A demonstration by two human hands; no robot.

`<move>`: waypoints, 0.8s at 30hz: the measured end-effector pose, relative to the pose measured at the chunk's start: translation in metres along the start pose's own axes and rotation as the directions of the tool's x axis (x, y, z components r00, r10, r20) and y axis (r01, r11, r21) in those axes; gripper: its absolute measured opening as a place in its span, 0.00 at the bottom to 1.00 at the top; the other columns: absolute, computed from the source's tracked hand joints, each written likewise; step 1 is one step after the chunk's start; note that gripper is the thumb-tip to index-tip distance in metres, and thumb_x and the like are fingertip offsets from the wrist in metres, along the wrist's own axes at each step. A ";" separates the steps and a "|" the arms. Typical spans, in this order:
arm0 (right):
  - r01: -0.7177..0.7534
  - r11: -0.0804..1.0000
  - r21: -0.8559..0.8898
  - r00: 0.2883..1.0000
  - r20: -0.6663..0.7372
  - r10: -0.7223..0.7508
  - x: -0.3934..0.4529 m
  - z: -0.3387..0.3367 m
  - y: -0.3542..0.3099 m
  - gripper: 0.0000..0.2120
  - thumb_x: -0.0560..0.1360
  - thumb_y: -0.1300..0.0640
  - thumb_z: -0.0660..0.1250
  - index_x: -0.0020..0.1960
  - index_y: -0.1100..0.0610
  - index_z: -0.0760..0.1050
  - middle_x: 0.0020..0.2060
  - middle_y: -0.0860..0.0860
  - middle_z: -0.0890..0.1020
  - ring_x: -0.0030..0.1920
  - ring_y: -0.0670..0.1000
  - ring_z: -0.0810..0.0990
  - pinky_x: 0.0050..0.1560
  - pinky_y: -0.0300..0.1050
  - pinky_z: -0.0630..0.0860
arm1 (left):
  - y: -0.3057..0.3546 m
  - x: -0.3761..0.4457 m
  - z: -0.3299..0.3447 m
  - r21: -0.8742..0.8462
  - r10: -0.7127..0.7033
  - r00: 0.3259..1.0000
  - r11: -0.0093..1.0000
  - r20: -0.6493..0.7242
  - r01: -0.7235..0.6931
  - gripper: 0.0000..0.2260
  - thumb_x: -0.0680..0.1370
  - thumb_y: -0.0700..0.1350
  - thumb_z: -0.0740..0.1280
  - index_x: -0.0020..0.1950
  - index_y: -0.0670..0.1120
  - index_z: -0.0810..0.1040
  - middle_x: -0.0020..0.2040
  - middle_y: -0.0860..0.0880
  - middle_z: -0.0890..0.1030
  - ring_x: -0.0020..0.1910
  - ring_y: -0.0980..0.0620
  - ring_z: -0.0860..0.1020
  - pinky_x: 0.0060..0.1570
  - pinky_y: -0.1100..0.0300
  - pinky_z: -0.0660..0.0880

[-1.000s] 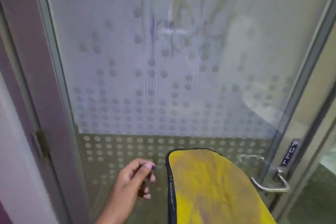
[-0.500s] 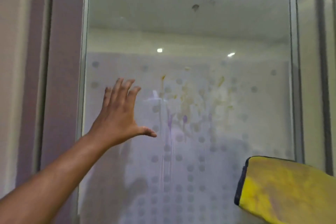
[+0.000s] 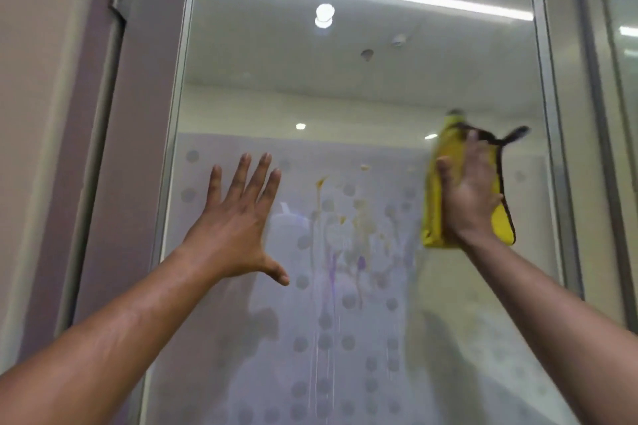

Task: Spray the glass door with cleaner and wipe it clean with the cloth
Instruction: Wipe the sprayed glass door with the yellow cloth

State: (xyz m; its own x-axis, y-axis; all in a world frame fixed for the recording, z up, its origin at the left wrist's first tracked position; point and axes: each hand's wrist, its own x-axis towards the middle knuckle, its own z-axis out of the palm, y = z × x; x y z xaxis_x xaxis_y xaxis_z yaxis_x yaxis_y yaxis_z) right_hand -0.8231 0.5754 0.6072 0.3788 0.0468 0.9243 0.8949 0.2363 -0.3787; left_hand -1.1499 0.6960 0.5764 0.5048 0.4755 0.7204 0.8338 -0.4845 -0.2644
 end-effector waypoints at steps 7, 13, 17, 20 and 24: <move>0.083 0.910 -0.406 0.995 0.080 -0.055 -0.012 0.051 0.007 0.34 0.80 0.28 0.43 0.84 0.37 0.43 0.86 0.48 0.42 0.84 0.65 0.40 0.75 0.81 0.43 | -0.004 0.004 0.010 -0.034 0.020 0.999 0.999 -0.027 -0.021 0.76 0.55 0.88 0.62 0.78 0.49 0.18 0.77 0.48 0.14 0.78 0.43 0.16 0.80 0.31 0.29; 0.373 0.868 -0.327 0.919 0.255 -0.300 -0.061 0.049 0.020 0.28 0.85 0.36 0.42 0.84 0.38 0.47 0.85 0.42 0.44 0.85 0.55 0.38 0.79 0.73 0.39 | -0.009 0.008 0.022 -0.047 0.054 0.988 0.997 -0.142 -0.061 0.76 0.51 0.90 0.57 0.80 0.51 0.20 0.80 0.49 0.17 0.80 0.44 0.19 0.78 0.37 0.25; 0.628 0.737 -0.250 0.752 0.438 -0.492 -0.114 0.033 0.046 0.28 0.86 0.40 0.45 0.85 0.44 0.50 0.85 0.44 0.49 0.85 0.56 0.43 0.79 0.75 0.44 | -0.015 0.011 0.031 -0.007 0.079 0.976 0.997 -0.205 -0.082 0.76 0.49 0.92 0.53 0.84 0.51 0.26 0.85 0.49 0.25 0.84 0.44 0.26 0.80 0.35 0.31; 0.678 0.704 -0.212 0.705 0.458 -0.542 -0.114 0.020 0.075 0.32 0.85 0.38 0.51 0.85 0.46 0.49 0.85 0.42 0.49 0.85 0.53 0.46 0.79 0.72 0.47 | -0.017 0.012 0.034 0.030 0.098 0.969 0.995 -0.228 -0.093 0.76 0.50 0.92 0.52 0.87 0.50 0.34 0.88 0.48 0.32 0.86 0.43 0.32 0.81 0.33 0.36; 0.335 0.865 -0.374 0.938 0.216 -0.270 -0.064 0.012 0.083 0.43 0.76 0.30 0.58 0.85 0.45 0.49 0.86 0.47 0.49 0.85 0.55 0.42 0.82 0.67 0.44 | -0.018 0.013 0.036 0.051 0.108 0.965 0.994 -0.239 -0.098 0.76 0.51 0.92 0.52 0.88 0.49 0.38 0.89 0.47 0.36 0.87 0.42 0.36 0.81 0.34 0.38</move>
State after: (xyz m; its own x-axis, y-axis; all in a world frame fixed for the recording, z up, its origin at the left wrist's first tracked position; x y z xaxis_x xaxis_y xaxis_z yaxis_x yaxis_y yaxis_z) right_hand -0.7757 0.6039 0.5171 0.0630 0.1897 0.9798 0.9891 -0.1430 -0.0359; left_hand -1.1501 0.7372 0.5668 0.5234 0.2313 0.8201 0.7905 -0.4911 -0.3660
